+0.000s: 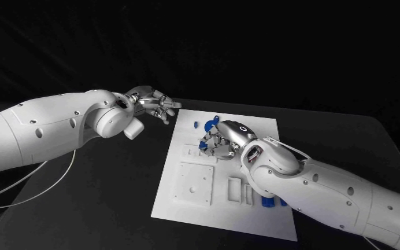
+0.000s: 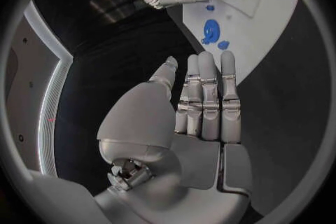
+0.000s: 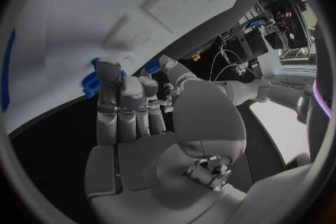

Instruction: Assemble the parts on the task board

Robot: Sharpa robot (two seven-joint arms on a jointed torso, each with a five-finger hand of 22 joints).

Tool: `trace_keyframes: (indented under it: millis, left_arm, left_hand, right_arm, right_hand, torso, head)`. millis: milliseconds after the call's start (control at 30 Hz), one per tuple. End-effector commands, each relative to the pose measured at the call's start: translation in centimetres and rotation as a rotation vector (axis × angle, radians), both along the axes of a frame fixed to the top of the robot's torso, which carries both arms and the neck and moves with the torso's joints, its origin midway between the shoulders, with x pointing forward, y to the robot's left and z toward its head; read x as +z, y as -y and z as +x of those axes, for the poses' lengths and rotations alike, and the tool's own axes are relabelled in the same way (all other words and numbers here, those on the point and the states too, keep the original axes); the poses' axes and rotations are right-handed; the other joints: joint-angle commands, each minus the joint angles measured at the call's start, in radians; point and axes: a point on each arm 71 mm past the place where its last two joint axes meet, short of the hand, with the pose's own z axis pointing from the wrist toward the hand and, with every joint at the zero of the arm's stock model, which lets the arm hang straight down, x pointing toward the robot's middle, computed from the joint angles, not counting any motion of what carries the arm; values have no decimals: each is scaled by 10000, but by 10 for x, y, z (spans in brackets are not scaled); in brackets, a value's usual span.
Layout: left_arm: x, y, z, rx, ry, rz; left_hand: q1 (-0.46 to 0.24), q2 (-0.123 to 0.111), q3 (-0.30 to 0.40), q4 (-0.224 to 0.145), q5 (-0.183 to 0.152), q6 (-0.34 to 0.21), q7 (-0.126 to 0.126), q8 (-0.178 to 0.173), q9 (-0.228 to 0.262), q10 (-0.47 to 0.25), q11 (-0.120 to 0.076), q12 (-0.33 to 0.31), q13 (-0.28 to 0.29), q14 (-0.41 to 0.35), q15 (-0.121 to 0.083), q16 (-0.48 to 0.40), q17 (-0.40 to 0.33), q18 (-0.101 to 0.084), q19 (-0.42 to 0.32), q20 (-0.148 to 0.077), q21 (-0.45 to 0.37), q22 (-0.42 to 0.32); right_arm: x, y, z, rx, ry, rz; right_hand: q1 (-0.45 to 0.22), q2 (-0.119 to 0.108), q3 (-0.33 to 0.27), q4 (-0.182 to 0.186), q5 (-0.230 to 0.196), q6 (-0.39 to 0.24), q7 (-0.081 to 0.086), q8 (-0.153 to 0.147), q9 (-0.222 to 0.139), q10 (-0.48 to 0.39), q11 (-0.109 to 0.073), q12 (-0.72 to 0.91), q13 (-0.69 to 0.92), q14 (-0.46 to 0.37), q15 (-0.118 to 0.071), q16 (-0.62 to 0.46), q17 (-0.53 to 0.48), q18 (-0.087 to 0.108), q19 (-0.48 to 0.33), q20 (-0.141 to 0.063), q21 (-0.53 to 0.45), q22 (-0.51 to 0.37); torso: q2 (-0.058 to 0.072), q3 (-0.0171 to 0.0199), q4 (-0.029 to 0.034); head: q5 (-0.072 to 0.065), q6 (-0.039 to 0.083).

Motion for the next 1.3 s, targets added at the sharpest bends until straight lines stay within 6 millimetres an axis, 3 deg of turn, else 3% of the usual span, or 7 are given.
trace_keyframes:
  millis: [33,200,267,467,933,1167,1300]
  left_arm:
    - [-8,13,-12,-2436,-262,341]
    - [-22,20,-22,-3386,-854,557]
    - [-28,24,-26,-3708,-1061,569]
    - [-45,32,-35,-4008,-1483,287]
    - [-53,48,-35,-3249,-1472,-950]
    - [-52,51,-32,-2642,-1517,-1516]
    - [-52,53,-32,-2482,-1595,-1724]
  left_hand:
    - [-58,63,-224,49,-94,18,4,-34,-94,183,-45,157,95,64,-43,384,235,-37,134,-59,118,157]
    - [-229,-22,-790,174,-125,-242,12,-30,-168,490,-153,777,488,185,-193,1304,705,-50,351,-212,539,721]
    - [-340,-89,-976,295,-525,-346,18,-36,-171,454,-154,1028,657,125,-203,1556,811,-52,302,-230,680,985]
    - [-1139,-616,-690,1356,-724,-475,-22,-24,-132,234,-179,1742,1112,6,-227,2162,930,-1,155,-237,995,1730]
    - [-1774,-420,-620,1575,-491,-421,-42,5,335,-31,-192,2641,1499,-129,-254,3034,751,49,155,-261,1053,2887]
    - [-1994,-156,-867,1311,486,-188,-130,21,968,-56,-261,2746,1530,-148,-287,3164,715,16,204,-307,937,3120]
    - [-1927,237,-1232,720,2004,-611,-157,705,1325,-234,-291,3155,1730,-237,-312,3481,781,-13,216,-342,938,3414]
  right_arm:
    - [8,6,-1,-87,70,369]
    - [21,18,-2,-219,222,629]
    - [27,22,-3,-258,283,745]
    - [39,27,-7,-243,412,982]
    - [46,21,-12,81,346,994]
    - [47,19,-15,206,333,975]
    - [48,17,-16,267,345,987]
  right_hand:
    - [45,-46,-29,28,-38,25,-21,-24,-9,0,-73,-16,-18,25,-67,30,-5,-179,465,-86,48,538]
    - [55,-56,-33,41,-40,14,-19,-23,-10,1,-73,-30,-26,21,-72,17,-11,-178,465,-90,67,542]
    - [103,-101,-50,134,-44,4,-16,-22,-10,19,-75,-49,-30,28,-78,-3,-13,-179,470,-99,103,551]
    - [109,-104,-51,137,-39,3,-16,-23,-10,19,-75,-52,-30,28,-78,-4,-12,-179,469,-99,103,551]
    - [152,-121,-50,138,-9,11,-16,-23,-10,17,-75,-57,-26,29,-79,-6,-6,-181,468,-98,138,556]
    - [160,-122,-50,137,10,-2,-11,-26,-12,10,-72,-66,-25,31,-77,1,3,-181,467,-97,141,558]
    - [160,-122,-50,137,10,-2,-11,-26,-12,10,-72,-66,-25,31,-77,1,3,-181,467,-97,141,558]
  torso:
    - [-5,15,-40]
    - [-3,9,-25]
    - [-2,7,-30]
    - [15,13,-35]
    - [17,-17,0]
    - [11,-22,9]
    - [13,-18,7]
  head:
    - [28,57]
    - [31,187]
    - [53,220]
    - [33,262]
    - [-47,243]
    - [-40,219]
    - [-54,215]
